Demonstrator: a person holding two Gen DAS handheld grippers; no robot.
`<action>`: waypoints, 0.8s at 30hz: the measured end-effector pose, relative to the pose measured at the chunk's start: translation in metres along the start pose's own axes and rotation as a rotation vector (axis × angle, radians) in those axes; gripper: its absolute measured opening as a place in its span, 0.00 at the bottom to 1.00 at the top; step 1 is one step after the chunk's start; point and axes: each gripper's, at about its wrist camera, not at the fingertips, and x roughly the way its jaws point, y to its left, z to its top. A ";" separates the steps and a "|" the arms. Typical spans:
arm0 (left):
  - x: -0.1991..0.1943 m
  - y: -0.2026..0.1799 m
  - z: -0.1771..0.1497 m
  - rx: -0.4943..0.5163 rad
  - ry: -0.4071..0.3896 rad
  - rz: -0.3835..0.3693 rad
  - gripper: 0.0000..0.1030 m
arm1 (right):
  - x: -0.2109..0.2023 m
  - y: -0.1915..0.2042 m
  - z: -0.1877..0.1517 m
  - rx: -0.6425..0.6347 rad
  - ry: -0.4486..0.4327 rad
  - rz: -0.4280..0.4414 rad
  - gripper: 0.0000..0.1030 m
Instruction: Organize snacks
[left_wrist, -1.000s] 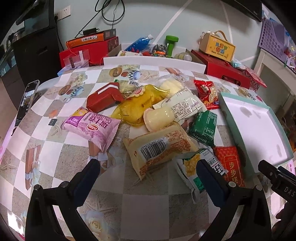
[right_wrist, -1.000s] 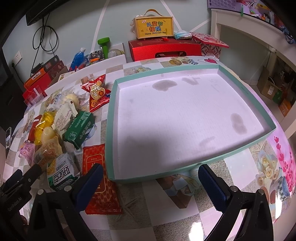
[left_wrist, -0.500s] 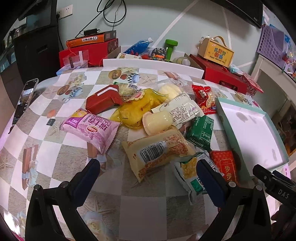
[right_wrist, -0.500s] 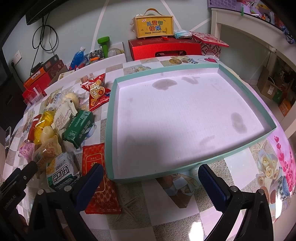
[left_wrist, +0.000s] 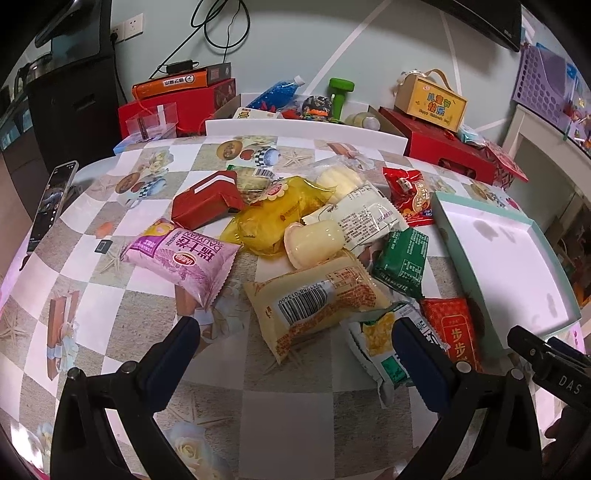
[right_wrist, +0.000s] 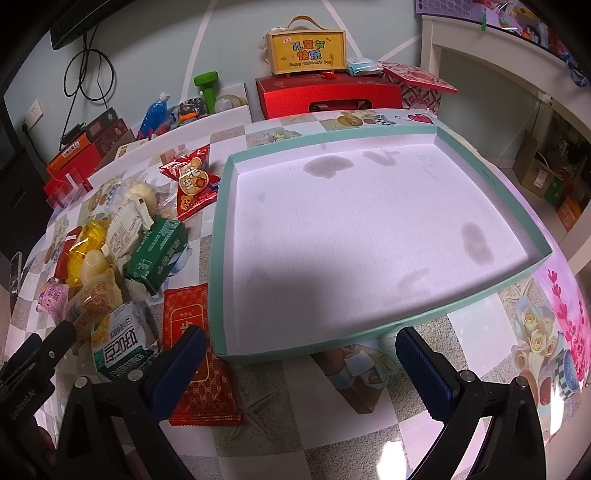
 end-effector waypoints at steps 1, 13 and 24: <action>0.000 0.000 0.000 -0.001 0.001 0.004 1.00 | 0.000 0.000 0.000 0.000 0.000 0.000 1.00; 0.002 0.003 0.000 -0.025 -0.016 0.000 1.00 | 0.000 0.000 0.000 0.001 0.001 0.000 1.00; 0.001 -0.008 0.001 0.016 -0.022 -0.034 1.00 | -0.001 -0.001 0.003 0.006 0.006 0.019 1.00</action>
